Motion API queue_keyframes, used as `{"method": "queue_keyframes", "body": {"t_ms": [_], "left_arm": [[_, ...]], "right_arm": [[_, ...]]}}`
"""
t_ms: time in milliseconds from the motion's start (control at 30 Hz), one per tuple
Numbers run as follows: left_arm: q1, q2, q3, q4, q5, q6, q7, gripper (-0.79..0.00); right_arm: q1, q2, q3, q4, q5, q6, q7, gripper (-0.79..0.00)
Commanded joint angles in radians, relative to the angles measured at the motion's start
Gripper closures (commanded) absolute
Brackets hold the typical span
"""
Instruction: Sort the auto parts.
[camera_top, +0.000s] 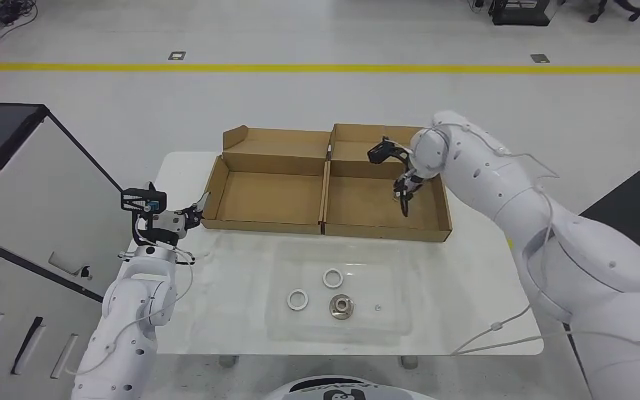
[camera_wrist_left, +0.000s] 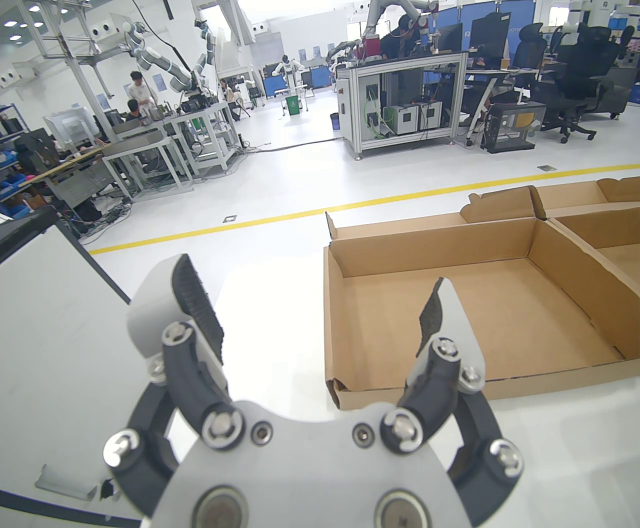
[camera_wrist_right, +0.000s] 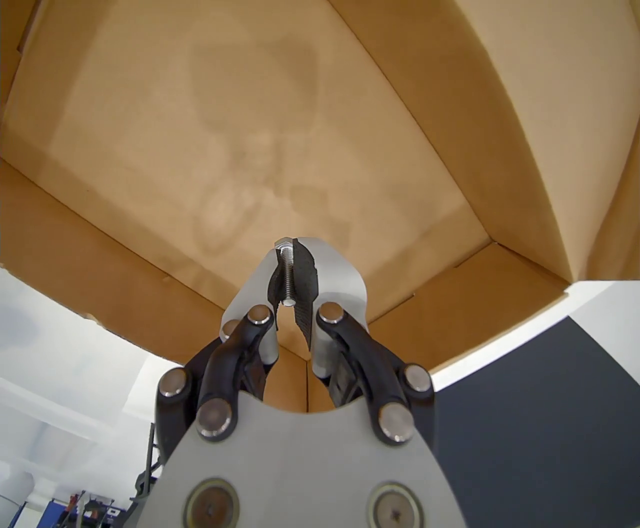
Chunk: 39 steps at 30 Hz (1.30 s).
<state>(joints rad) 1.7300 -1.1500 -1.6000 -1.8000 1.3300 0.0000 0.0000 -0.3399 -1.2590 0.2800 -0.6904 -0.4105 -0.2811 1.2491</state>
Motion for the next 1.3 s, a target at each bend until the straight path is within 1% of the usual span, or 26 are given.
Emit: {"method": "queue_keyframes", "body": {"t_ms": [0, 133, 267, 1133, 1167, 1200, 1233, 1267], "left_arm": [[0.0, 0.0, 0.0, 0.0, 0.0, 0.0, 0.0, -0.785], [0.0, 0.0, 0.0, 0.0, 0.0, 0.0, 0.0, -0.785], [0.0, 0.0, 0.0, 0.0, 0.0, 0.0, 0.0, -0.785], [0.0, 0.0, 0.0, 0.0, 0.0, 0.0, 0.0, -0.785], [0.0, 0.0, 0.0, 0.0, 0.0, 0.0, 0.0, -0.785], [0.0, 0.0, 0.0, 0.0, 0.0, 0.0, 0.0, -0.785], [0.0, 0.0, 0.0, 0.0, 0.0, 0.0, 0.0, -0.785], [0.0, 0.0, 0.0, 0.0, 0.0, 0.0, 0.0, -0.785]], "right_arm": [[0.003, -0.009, 0.0, 0.015, -0.002, 0.016, 0.022, 0.0], [0.001, -0.027, -0.002, 0.049, -0.003, 0.047, 0.057, 0.0], [-0.003, -0.046, -0.003, 0.079, -0.003, 0.053, 0.076, 0.0], [-0.008, -0.14, -0.007, 0.251, -0.083, 0.021, 0.051, 0.0], [-0.008, -0.143, -0.006, 0.256, -0.084, 0.018, 0.05, -0.028], [-0.008, -0.146, -0.005, 0.262, -0.085, 0.016, 0.051, -0.129], [-0.007, -0.149, -0.004, 0.267, -0.086, 0.013, 0.05, -0.166], [-0.007, -0.151, -0.003, 0.272, -0.087, 0.011, 0.047, -0.182]]}}
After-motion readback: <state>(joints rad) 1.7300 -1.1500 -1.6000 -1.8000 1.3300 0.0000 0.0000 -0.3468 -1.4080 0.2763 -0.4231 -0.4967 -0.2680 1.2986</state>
